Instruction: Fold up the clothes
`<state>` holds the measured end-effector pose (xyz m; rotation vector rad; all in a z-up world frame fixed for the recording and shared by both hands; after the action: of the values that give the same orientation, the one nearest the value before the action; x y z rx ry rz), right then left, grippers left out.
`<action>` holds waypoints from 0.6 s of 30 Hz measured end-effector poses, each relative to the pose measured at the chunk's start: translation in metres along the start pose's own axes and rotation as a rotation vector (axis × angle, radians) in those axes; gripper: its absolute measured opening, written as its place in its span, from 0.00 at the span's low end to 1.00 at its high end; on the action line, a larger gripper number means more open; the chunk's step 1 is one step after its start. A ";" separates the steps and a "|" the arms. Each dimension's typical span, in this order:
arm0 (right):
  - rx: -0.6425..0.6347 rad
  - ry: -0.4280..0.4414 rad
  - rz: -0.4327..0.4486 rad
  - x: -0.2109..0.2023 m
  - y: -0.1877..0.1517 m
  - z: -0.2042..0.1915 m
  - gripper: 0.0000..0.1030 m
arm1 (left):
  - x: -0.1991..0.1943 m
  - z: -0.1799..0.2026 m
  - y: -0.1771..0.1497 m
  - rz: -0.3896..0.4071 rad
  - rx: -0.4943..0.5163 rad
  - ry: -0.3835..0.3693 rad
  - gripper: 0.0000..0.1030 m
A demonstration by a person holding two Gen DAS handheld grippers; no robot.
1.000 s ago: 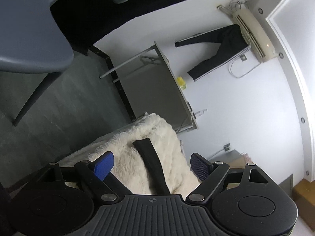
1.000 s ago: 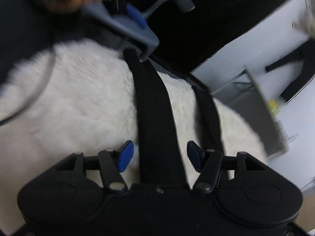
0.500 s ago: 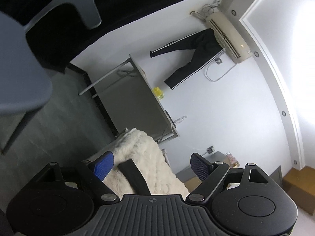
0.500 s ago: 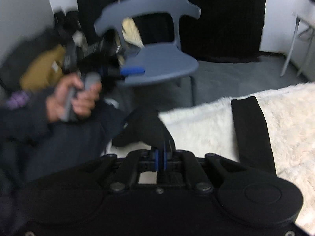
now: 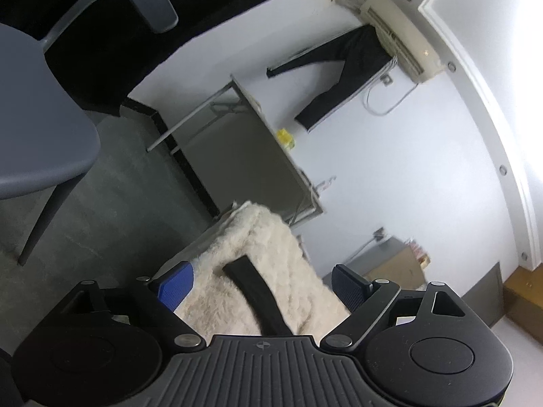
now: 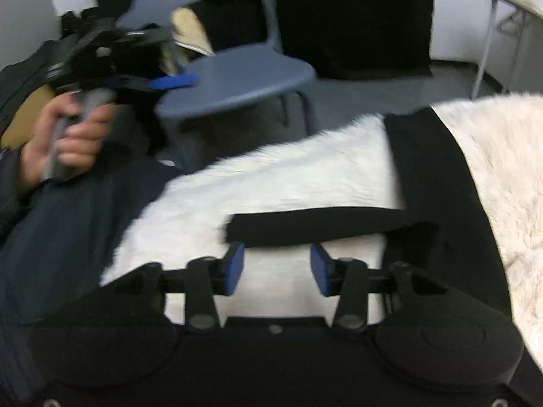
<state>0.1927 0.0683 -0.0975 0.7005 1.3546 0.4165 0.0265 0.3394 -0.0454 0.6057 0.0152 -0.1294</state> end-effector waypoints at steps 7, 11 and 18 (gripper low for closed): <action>0.155 -0.308 0.200 -0.045 -0.062 -0.013 0.55 | 0.051 0.030 -0.055 -0.398 0.214 0.052 0.84; 0.020 -0.591 0.276 -0.064 -0.135 -0.017 0.55 | 0.088 0.034 -0.099 -0.571 0.340 0.124 0.84; -0.034 -0.828 0.349 -0.063 -0.199 -0.022 0.92 | 0.124 0.043 -0.121 -0.755 0.603 0.154 0.05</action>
<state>0.1360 -0.1130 -0.1857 0.9466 0.4441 0.3608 0.1333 0.2015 -0.0849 1.1908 0.3663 -0.8400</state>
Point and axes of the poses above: each gripper's, at about its wrist camera, not at the fingertips, and x roughly the way its jaws point, z to its right, y to its top, the point moved 8 cm from there along x, roughly the way its jaws point, and after that the axes turned 11 degrees about -y, right-handed, at the moved point
